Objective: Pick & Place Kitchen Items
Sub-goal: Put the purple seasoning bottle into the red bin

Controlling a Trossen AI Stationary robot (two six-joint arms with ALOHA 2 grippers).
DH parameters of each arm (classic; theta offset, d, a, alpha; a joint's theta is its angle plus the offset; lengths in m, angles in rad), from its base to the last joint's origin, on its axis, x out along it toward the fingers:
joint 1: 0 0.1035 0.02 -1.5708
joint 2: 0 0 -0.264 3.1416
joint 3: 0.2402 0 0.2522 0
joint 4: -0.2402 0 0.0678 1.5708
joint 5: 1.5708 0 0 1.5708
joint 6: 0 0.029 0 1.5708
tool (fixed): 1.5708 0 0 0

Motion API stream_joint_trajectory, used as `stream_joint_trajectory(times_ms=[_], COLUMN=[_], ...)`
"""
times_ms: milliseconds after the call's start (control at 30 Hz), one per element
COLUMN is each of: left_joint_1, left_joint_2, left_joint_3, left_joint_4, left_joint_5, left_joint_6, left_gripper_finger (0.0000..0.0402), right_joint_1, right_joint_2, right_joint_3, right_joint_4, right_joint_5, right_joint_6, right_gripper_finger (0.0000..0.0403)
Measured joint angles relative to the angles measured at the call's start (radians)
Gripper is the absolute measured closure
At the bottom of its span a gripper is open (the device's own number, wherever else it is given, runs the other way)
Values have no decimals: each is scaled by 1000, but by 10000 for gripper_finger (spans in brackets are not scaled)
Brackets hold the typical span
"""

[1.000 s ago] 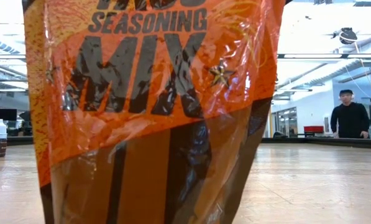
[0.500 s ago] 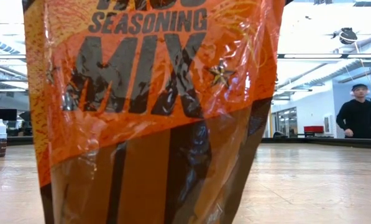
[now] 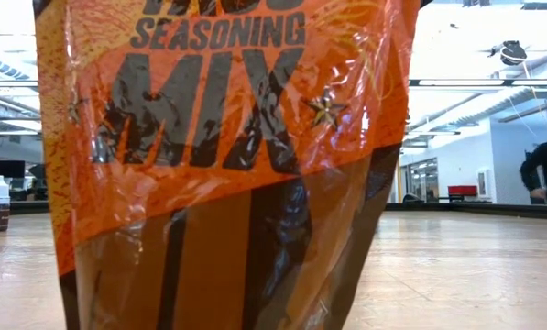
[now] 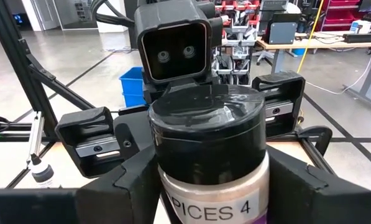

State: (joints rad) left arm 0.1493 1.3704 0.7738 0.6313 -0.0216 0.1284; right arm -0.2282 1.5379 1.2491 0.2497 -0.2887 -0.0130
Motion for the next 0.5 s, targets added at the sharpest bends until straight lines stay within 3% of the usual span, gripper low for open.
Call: stream_joint_trajectory(times_ms=[500], left_joint_1=[-2], left_joint_2=[-100], left_joint_3=[3], left_joint_4=[-209], left_joint_5=[-75], left_joint_6=[35], left_gripper_finger=[257], right_joint_1=[-2], right_joint_2=[-6], right_joint_3=[3], right_joint_4=[-67], right_joint_5=[56], right_joint_6=[-37], right_gripper_finger=[182])
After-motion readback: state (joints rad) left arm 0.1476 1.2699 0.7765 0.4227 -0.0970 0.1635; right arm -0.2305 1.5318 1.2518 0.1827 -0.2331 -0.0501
